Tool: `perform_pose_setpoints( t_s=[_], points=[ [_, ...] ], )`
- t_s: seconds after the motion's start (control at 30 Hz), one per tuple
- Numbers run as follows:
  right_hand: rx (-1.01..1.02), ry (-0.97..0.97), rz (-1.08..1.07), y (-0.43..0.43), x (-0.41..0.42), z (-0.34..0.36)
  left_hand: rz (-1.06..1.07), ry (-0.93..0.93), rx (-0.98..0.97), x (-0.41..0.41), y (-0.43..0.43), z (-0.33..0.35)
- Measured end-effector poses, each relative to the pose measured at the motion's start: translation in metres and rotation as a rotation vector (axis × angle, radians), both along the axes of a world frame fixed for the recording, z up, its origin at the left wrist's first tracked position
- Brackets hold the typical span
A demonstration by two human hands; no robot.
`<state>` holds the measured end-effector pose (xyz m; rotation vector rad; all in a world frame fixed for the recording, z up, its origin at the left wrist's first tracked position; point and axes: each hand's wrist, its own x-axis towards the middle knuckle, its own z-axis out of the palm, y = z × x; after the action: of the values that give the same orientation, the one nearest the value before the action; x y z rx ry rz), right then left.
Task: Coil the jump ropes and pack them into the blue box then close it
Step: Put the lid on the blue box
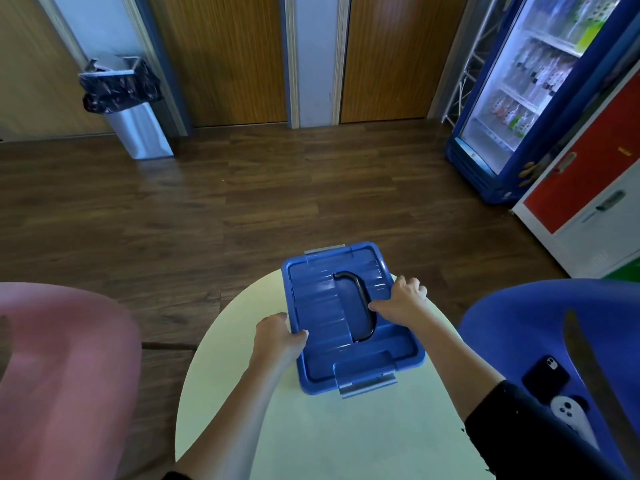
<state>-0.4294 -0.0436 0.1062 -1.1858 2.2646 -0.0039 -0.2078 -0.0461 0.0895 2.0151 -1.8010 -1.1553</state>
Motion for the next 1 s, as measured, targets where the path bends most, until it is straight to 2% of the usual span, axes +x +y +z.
perform_pose_setpoints(
  t_s=[0.1,0.2,0.37,0.53,0.67,0.77,0.87,1.0],
  points=[
    [-0.043,-0.028,-0.028,-0.017,-0.001,-0.002,0.027,-0.018,-0.024,-0.005,-0.02,0.002],
    [-0.171,-0.028,-0.017,-0.036,0.001,-0.005,0.041,-0.043,-0.098,-0.011,-0.044,-0.001],
    [-0.439,0.081,0.263,-0.077,0.001,-0.02,-0.064,-0.131,-0.291,-0.027,-0.085,-0.002],
    [-0.393,0.034,0.453,-0.111,0.001,-0.036,-0.233,-0.173,-0.265,-0.041,-0.12,-0.017],
    [-0.339,0.029,0.5,-0.122,-0.001,-0.055,-0.249,-0.095,-0.137,-0.05,-0.136,-0.032],
    [-0.465,0.003,0.468,-0.121,-0.003,-0.061,-0.178,-0.038,-0.171,-0.048,-0.137,-0.042],
    [-0.615,-0.136,0.303,-0.116,-0.003,-0.059,-0.07,0.033,-0.257,-0.049,-0.13,-0.046],
    [-0.571,-0.203,0.145,-0.118,-0.002,-0.057,0.092,0.095,-0.288,-0.054,-0.129,-0.044]
  ],
)
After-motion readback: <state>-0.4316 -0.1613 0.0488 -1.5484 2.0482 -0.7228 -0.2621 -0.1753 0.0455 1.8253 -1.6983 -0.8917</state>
